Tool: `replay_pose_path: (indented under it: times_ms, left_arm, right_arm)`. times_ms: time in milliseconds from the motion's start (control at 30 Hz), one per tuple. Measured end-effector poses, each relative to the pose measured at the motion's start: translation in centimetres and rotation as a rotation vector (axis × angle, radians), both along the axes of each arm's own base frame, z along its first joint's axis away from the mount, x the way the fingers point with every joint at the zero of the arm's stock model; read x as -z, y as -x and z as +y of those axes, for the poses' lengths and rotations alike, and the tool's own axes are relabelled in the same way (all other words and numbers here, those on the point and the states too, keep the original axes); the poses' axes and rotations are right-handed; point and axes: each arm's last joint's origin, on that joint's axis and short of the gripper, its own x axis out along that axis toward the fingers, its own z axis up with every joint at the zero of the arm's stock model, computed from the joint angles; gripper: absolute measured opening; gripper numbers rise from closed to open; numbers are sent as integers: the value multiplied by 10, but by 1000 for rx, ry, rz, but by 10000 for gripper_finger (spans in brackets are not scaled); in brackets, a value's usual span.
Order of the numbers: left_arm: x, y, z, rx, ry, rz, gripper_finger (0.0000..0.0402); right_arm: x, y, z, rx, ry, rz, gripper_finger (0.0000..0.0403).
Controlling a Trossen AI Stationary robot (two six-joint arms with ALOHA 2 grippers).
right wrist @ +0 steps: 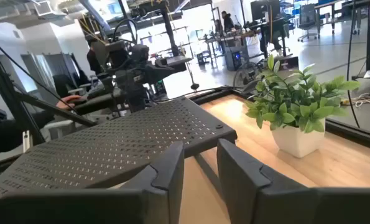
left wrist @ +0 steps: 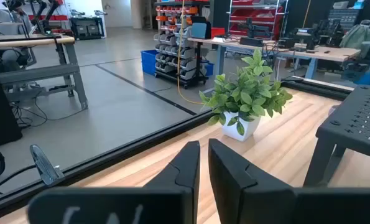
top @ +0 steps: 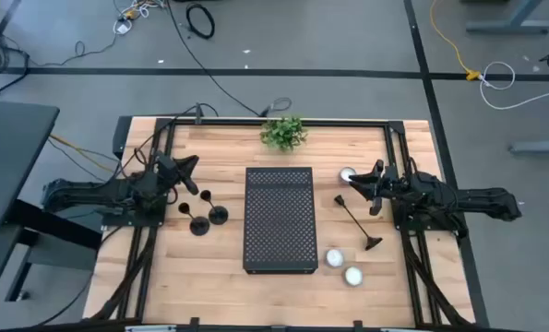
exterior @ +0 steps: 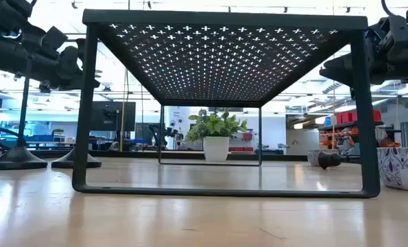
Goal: Pick & Place candle stick holders
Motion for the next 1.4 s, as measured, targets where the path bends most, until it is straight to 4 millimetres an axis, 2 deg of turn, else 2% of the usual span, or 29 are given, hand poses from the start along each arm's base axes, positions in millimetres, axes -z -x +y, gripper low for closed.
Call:
replay_pose_path:
  times_ms: [1400]
  left_arm:
    - [0,0,0,2,-20,23,35]
  right_arm:
    - [0,0,0,0,0,1,96]
